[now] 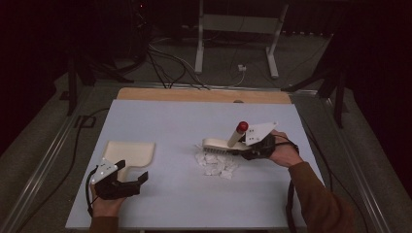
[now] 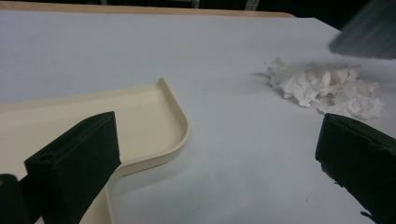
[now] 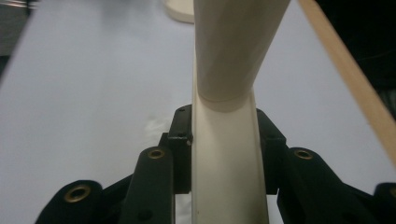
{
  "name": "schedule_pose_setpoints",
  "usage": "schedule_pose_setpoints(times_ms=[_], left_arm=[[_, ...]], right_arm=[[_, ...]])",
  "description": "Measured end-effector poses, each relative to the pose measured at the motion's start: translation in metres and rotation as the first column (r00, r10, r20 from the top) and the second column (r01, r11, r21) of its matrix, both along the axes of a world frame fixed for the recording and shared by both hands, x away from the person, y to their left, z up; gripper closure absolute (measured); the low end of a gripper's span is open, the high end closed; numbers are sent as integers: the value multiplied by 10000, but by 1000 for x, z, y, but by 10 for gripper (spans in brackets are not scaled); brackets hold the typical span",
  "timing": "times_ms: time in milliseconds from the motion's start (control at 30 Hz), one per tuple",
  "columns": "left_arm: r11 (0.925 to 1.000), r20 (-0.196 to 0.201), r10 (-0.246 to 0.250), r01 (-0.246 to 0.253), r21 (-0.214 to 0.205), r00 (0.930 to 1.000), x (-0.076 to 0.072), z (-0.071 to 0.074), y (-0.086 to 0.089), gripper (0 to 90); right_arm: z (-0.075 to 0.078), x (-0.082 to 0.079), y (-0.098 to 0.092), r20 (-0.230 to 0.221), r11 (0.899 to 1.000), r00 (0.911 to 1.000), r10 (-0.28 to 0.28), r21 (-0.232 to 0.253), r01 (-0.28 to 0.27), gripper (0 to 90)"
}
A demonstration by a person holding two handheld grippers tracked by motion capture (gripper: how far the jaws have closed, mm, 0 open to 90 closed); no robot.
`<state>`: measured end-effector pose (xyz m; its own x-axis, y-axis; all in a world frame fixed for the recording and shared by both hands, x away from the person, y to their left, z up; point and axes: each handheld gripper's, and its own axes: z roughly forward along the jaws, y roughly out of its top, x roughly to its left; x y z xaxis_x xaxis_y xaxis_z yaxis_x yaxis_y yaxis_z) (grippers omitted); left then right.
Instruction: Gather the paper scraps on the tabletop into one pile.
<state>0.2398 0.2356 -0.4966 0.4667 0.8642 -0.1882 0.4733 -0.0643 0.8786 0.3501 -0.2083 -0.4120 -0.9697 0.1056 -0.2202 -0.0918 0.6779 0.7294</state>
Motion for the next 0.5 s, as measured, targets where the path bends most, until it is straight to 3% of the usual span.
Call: schedule_pose_setpoints(times_ms=[233, 500], left_arm=[[10000, -19, -7, 7, 0, 10000, 0, 0, -1, 6], [10000, -20, -23, 23, 3, 10000, 0, 0, -1, 6]], right_arm=[[-8, -15, -11, -911, 9955, 9917, 911, -165, -930, 671], [-31, -16, -3, -1993, 9777, 9640, 1763, -784, -1950, 671]])
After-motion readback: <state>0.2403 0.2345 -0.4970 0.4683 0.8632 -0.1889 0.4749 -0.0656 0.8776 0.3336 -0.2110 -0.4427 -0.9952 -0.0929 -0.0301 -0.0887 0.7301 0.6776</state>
